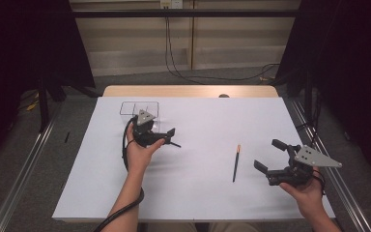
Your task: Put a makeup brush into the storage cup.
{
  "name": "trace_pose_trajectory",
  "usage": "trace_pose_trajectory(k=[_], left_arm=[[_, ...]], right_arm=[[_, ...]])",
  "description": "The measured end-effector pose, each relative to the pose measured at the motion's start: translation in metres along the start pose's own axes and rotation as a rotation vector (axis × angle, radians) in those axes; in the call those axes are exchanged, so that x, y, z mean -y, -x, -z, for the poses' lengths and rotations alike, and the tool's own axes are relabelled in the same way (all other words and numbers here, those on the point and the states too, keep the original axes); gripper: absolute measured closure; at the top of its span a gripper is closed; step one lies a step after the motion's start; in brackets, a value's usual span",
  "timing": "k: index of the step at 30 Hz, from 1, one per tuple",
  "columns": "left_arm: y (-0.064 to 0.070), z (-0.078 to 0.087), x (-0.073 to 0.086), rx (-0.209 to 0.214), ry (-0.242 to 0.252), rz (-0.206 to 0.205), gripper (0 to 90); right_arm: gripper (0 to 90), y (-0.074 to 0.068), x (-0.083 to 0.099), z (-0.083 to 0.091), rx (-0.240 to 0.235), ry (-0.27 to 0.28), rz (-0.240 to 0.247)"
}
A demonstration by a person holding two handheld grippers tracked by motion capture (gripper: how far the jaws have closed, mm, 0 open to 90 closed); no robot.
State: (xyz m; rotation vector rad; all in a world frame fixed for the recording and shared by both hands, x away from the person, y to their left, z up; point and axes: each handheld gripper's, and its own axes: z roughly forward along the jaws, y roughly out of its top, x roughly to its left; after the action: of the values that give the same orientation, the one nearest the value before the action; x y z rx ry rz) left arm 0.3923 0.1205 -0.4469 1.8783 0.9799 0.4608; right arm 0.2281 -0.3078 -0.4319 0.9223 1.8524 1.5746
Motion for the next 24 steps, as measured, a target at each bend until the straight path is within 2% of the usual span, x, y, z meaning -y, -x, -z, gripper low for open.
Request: trace_pose_trajectory(k=[2,3,6,7,8,9,11,12,13,15,16,19,21,24], left_arm=[[0.001,-0.001,0.000,-0.002,-0.026,0.019,0.1],[0.000,-0.001,0.000,-0.007,-0.057,0.020,0.1],[0.000,-0.002,0.000,-0.009,-0.083,0.043,0.1],[0.000,-0.004,0.000,-0.018,-0.120,0.055,0.1],[-0.001,-0.004,0.001,-0.027,-0.140,0.049,0.1],[-0.001,-0.004,0.001,-0.027,-0.140,0.049,0.1],[-0.001,-0.005,0.000,-0.033,-0.178,0.067,0.1],[-0.001,-0.007,0.000,-0.041,-0.215,0.078,0.1],[-0.001,-0.007,0.000,-0.041,-0.215,0.078,0.1],[-0.001,-0.009,-0.001,-0.053,-0.267,0.095,0.1],[-0.001,-0.009,-0.001,-0.053,-0.267,0.095,0.1],[-0.001,-0.011,-0.002,-0.059,-0.323,0.101,0.1],[-0.001,-0.014,-0.003,-0.058,-0.339,0.128,0.1],[-0.001,-0.017,-0.004,-0.073,-0.375,0.145,0.1]], right_arm=[[0.0,0.000,0.000,0.000,0.000,0.000,-0.002],[0.0,0.000,0.000,0.000,0.000,-0.001,-0.002],[0.0,0.000,0.000,0.000,-0.002,-0.001,-0.005],[0.0,0.000,0.000,0.000,-0.002,0.000,-0.003],[0.0,0.000,0.000,0.000,-0.001,-0.002,0.000],[0.0,0.000,0.000,0.000,-0.001,-0.004,0.001],[0.0,0.000,0.000,0.000,-0.004,-0.004,0.001],[0.0,0.000,0.000,0.000,-0.003,-0.003,0.000],[0.0,0.000,0.000,0.000,-0.003,-0.003,0.000],[0.0,0.000,0.001,-0.001,-0.004,-0.005,0.000],[0.0,0.000,0.001,-0.001,-0.003,-0.005,0.000],[0.0,0.000,0.001,-0.001,-0.005,-0.004,0.000],[0.0,0.000,0.001,-0.001,-0.005,-0.005,0.000],[0.0,-0.001,0.001,-0.002,-0.007,-0.006,-0.003]])
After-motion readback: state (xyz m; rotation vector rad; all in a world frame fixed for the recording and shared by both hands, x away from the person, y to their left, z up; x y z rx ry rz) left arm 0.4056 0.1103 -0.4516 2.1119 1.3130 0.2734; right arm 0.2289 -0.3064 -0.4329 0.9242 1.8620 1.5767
